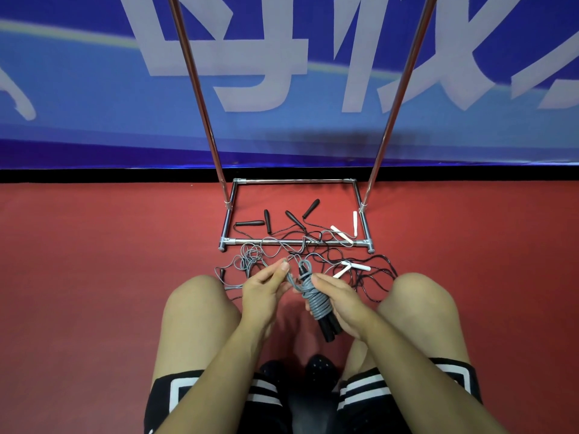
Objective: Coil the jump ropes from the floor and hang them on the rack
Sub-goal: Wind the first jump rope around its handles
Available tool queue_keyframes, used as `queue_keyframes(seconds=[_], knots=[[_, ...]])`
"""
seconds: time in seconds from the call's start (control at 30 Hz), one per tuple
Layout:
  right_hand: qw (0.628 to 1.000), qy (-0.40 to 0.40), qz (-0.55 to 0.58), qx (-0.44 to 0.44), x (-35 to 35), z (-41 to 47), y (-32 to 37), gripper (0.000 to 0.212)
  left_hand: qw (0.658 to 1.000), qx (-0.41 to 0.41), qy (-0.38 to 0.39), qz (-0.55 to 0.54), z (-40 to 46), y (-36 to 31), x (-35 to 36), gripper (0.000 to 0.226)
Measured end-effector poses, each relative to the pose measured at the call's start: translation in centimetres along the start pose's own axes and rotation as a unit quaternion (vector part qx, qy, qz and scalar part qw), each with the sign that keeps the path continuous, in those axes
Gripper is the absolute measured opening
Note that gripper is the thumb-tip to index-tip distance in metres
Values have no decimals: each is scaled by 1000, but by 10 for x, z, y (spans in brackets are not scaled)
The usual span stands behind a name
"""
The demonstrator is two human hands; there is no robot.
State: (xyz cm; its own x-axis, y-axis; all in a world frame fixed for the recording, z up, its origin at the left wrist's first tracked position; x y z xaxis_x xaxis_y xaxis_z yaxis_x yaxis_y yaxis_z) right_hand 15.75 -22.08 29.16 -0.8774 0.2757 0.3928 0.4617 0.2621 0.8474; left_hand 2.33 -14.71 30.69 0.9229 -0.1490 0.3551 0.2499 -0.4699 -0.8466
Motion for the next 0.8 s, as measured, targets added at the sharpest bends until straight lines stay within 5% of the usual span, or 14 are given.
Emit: queue_keyframes(seconds=[0.43,0.6,0.8], knots=[[948,-62,-301,-79,-8,-6,12,48,990,83,41,109,-10,-8,12,16],[959,-63,-263,-80,-8,-5,11,57,996,48,33,73,-4,-2,7,17],[998,-39,-18,-45,-2,-10,11,35,995,-14,96,10,-6,1,17,17]])
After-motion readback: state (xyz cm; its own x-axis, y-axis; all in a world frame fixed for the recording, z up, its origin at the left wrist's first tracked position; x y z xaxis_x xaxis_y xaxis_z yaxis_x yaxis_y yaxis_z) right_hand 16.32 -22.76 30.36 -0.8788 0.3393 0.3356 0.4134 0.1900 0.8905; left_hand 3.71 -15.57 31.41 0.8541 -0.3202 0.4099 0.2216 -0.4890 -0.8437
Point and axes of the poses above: each hand's wrist, its own z-axis towards the middle knuckle, its own x-axis out of the palm, y = z × x, the point moved 8 cm from there along z, towards the middle knuckle, and after that the axes turned 2 degrees about z, right-handed, at the moved point
